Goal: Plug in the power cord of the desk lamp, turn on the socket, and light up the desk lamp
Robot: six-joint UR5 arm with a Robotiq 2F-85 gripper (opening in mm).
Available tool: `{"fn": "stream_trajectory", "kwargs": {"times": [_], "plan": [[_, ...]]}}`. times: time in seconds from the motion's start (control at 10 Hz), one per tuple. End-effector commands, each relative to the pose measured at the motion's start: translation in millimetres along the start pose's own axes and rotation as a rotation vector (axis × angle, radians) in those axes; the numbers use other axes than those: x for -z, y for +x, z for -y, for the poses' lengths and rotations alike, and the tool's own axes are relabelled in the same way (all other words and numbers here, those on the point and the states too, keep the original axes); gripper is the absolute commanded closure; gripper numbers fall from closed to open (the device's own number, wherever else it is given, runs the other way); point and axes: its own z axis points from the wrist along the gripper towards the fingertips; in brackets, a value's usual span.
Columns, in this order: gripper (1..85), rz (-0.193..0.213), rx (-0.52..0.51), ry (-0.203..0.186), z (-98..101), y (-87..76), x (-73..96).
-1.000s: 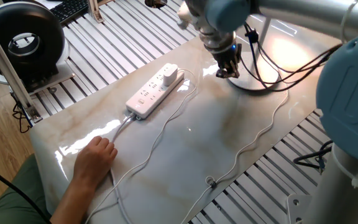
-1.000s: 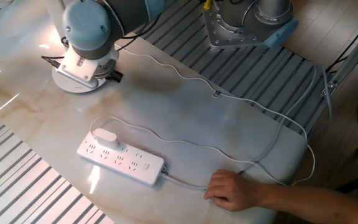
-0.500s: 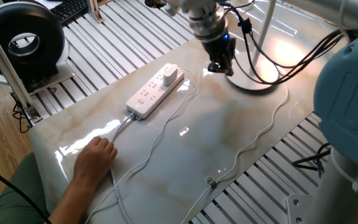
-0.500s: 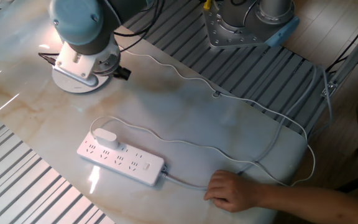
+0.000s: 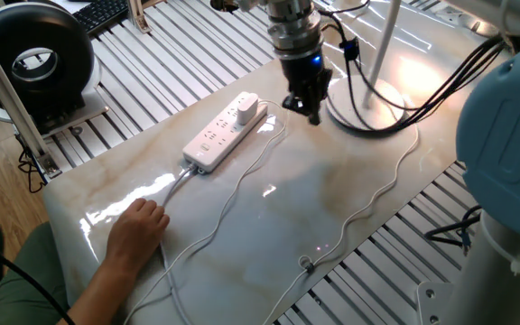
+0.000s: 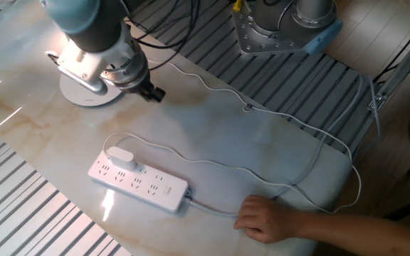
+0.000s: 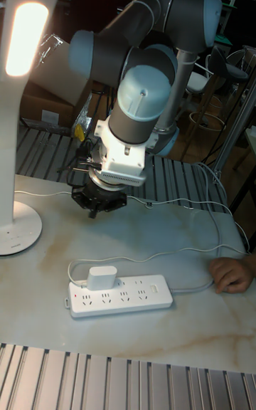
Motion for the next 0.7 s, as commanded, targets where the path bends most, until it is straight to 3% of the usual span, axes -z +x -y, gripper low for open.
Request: {"fn": "stream_trajectory", "kwargs": {"times": [0.0,0.2,0.3,0.6], "plan": [[84.7,0.066,-0.055,-0.082,-23.6,-19.2,4.9],[84.7,0.069,0.003,-0.001,-3.2,-19.5,4.1],[84.7,0.07,0.023,0.0,-3.2,-19.9,4.2],[84.7,0.184,0.093,0.013,-1.8,-49.3,7.9]]}}
